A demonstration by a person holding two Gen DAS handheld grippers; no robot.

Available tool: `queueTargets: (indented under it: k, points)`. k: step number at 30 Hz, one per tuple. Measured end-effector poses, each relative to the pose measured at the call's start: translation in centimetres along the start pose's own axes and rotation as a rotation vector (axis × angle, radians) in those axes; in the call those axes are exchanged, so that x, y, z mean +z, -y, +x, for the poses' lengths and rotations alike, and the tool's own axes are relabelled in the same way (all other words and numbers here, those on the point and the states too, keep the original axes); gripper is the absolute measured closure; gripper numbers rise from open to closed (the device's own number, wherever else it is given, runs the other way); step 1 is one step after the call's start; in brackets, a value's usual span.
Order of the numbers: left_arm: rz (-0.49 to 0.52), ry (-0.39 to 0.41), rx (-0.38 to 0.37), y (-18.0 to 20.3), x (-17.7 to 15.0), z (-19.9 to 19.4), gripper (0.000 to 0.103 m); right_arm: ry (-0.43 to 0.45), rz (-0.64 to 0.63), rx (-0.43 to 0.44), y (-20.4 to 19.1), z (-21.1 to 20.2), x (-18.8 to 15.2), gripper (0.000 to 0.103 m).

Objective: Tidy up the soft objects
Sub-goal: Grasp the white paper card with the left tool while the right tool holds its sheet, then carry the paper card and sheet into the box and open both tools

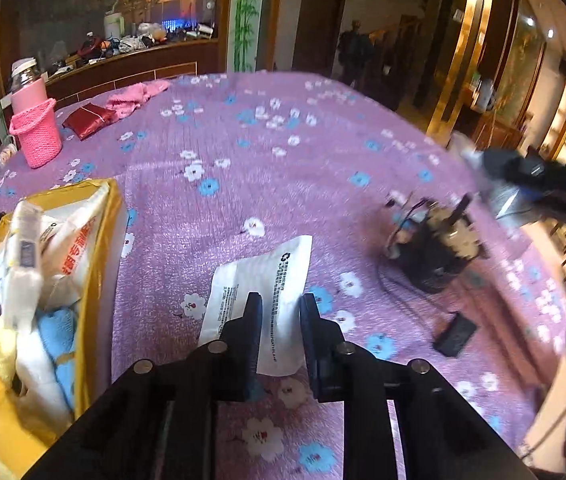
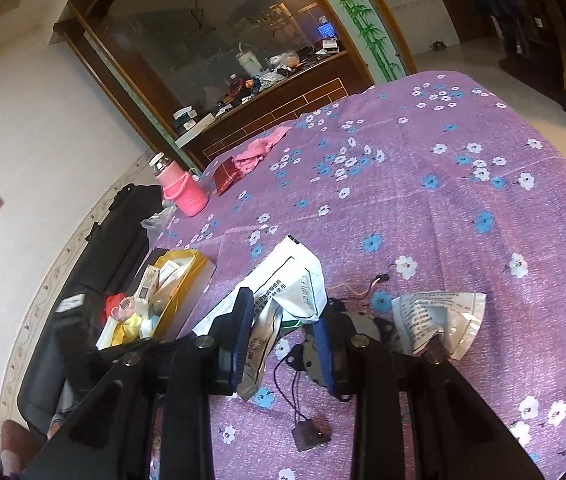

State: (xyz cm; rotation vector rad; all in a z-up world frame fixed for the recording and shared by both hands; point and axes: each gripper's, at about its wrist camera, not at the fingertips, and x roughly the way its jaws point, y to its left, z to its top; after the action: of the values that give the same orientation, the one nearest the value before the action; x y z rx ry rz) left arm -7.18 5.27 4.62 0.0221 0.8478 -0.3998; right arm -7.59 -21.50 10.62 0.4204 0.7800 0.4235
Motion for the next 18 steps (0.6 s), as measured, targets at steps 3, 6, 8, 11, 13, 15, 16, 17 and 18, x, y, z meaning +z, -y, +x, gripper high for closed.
queueTargets:
  k: [3, 6, 8, 11, 13, 15, 16, 17, 18]
  points:
    - [-0.048, 0.037, -0.029, -0.7, 0.2, -1.7, 0.089, -0.009, -0.024, 0.006, -1.1, 0.4, -0.1, 0.075]
    - [-0.116, 0.111, -0.077, -2.6, -0.2, -5.0, 0.089, -0.019, -0.058, 0.020, -2.9, 1.0, -0.1, 0.075]
    - [-0.156, 0.148, -0.097, -4.0, -0.6, -7.0, 0.089, -0.031, -0.080, 0.035, -4.2, 1.5, -0.1, 0.075]
    - [-0.208, 0.217, -0.112, -6.4, -1.6, -10.7, 0.089, -0.050, -0.113, 0.057, -6.2, 2.5, -0.2, 0.075]
    - [-0.238, 0.260, -0.107, -8.0, -2.6, -13.5, 0.089, -0.072, -0.144, 0.085, -8.3, 3.5, -0.4, 0.075]
    - [-0.270, 0.283, -0.089, -9.7, -3.7, -15.4, 0.089, -0.091, -0.165, 0.112, -9.9, 4.4, -0.7, 0.075]
    - [-0.284, 0.288, -0.076, -10.4, -4.2, -16.1, 0.089, -0.110, -0.180, 0.137, -11.2, 5.3, -0.8, 0.075]
    - [-0.300, 0.290, -0.060, -11.2, -4.6, -16.5, 0.089, -0.124, -0.193, 0.153, -12.3, 5.9, -1.0, 0.075]
    - [-0.320, 0.290, -0.043, -12.0, -5.3, -16.9, 0.089, -0.135, -0.204, 0.163, -13.0, 6.5, -1.2, 0.075]
